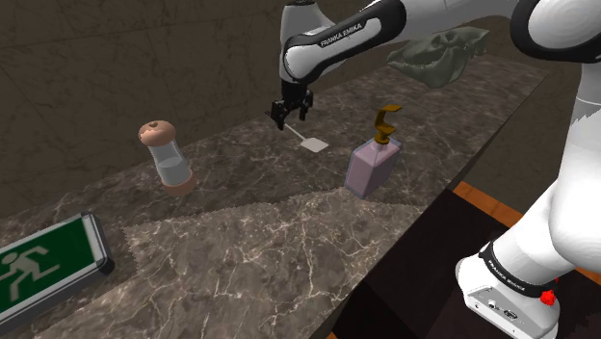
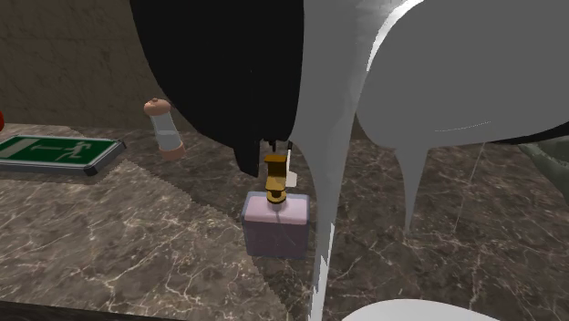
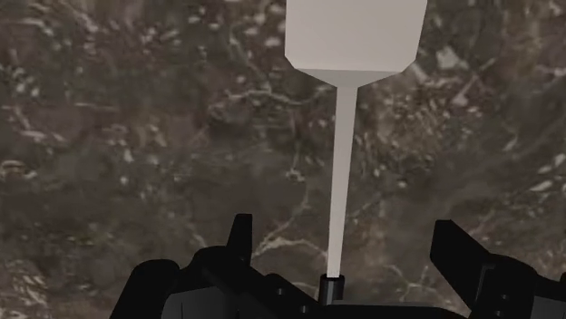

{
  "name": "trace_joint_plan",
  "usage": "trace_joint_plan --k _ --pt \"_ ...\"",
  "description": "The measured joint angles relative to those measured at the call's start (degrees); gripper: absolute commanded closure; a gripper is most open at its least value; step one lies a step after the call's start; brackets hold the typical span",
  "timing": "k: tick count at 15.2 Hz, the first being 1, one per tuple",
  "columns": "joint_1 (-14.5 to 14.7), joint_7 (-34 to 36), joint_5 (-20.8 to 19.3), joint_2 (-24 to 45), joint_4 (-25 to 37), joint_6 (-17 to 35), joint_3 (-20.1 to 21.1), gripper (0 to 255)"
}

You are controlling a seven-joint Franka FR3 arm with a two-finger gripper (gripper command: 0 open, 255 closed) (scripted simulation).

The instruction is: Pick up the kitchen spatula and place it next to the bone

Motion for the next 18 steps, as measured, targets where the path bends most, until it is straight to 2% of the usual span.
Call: trace_joint_plan --k 7,8,18 --pt "0.05 0.09 -0.09 0.57 -0.35 0.94 -0.03 0" --pt "0.05 0.09 -0.09 0.57 -0.35 0.94 -0.03 255" --pt "0.05 0.09 -0.09 0.57 -0.35 0.95 -0.03 255"
